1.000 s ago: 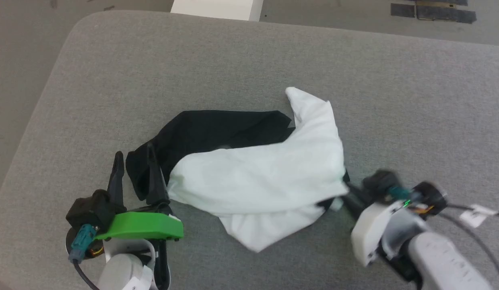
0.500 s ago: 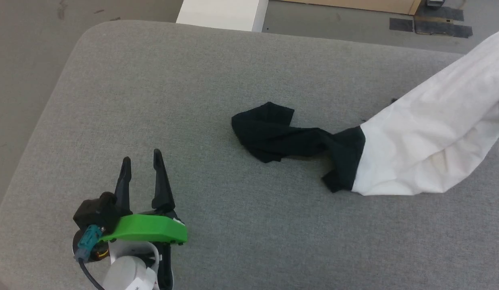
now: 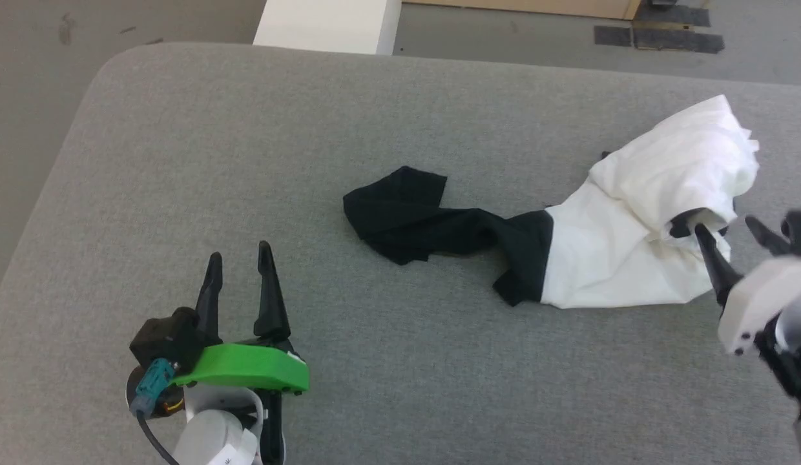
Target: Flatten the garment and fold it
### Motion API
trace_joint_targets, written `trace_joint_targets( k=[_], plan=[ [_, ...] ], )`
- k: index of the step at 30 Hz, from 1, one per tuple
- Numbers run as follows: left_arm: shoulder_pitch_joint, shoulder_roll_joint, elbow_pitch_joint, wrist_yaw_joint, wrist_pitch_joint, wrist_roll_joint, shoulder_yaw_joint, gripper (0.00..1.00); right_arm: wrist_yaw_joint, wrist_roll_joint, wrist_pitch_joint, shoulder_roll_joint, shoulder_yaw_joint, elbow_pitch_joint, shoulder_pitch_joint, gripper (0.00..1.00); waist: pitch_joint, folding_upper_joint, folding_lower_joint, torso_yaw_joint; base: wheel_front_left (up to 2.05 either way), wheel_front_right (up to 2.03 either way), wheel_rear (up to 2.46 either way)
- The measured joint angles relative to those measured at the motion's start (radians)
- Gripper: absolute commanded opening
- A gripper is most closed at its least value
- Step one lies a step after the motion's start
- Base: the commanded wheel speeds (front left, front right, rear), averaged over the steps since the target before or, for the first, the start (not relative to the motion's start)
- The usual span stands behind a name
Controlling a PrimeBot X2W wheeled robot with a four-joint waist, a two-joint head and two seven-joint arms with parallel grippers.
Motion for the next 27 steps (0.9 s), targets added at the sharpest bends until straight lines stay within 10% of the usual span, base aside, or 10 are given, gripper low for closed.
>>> trace_joint_targets(
  k=[9,13,25,26,27],
  plan=[
    [-0.107,-0.001,0.094,-0.053,0.067,-0.046,-0.229,1.0,0.0,-0.063,-0.219,0.257,-0.092,-0.248,0.286,1.0,-0.038,0.0,0.0,-0.117,0.0,0.0,0.0],
    [-0.219,-0.003,0.161,-0.049,0.168,-0.1,-0.328,1.0,0.0,-0.067,-0.245,0.271,-0.028,-0.246,0.289,1.0,-0.038,0.0,0.0,-0.179,0.0,0.0,0.0],
    [-0.407,0.002,0.349,0.134,0.582,-0.201,-0.422,1.0,0.0,-0.047,-0.281,0.282,0.031,-0.205,0.264,1.0,-0.009,0.0,0.0,-0.343,0.0,0.0,0.0],
    [-0.41,0.007,0.347,0.134,0.585,-0.201,-0.421,0.92,0.0,-0.046,-0.287,0.282,0.031,-0.202,0.263,1.0,-0.006,0.0,0.0,-0.352,0.0,0.0,0.0],
    [-0.41,0.013,0.34,0.134,0.576,-0.201,-0.416,0.16,0.0,-0.042,-0.289,0.283,0.032,-0.199,0.263,1.0,-0.002,0.0,0.0,-0.36,0.0,0.0,0.0]
  ],
)
